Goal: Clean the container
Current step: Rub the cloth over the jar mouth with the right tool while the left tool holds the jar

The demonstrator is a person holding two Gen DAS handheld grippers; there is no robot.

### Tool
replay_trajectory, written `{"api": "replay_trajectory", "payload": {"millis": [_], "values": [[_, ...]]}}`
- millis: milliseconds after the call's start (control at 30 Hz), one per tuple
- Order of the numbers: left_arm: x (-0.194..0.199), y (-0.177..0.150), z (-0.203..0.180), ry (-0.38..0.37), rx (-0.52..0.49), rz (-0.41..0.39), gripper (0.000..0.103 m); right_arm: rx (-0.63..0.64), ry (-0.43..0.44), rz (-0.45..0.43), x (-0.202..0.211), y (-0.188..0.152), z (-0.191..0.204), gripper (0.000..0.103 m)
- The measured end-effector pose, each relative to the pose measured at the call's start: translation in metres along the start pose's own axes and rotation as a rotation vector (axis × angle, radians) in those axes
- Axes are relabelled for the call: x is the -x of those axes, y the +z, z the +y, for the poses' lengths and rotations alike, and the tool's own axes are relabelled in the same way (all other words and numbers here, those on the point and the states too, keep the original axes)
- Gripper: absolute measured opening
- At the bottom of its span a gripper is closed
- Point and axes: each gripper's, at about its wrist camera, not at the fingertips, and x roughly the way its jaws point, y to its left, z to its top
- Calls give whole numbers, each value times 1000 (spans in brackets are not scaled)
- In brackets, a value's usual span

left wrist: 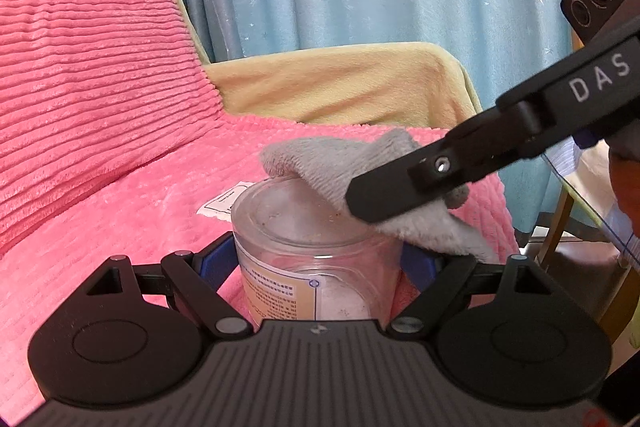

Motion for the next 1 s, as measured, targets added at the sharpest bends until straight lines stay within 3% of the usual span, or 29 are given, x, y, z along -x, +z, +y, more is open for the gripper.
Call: {"api": "replay_trajectory", "payload": {"millis": [667,1000], "values": [[-1,0,-17,25,-11,0,85,-4,-134,-68,-20,17,-7,2],[0,0,-21,38,-27,3,85,-10,10,2,2,0,-6,2]]}}
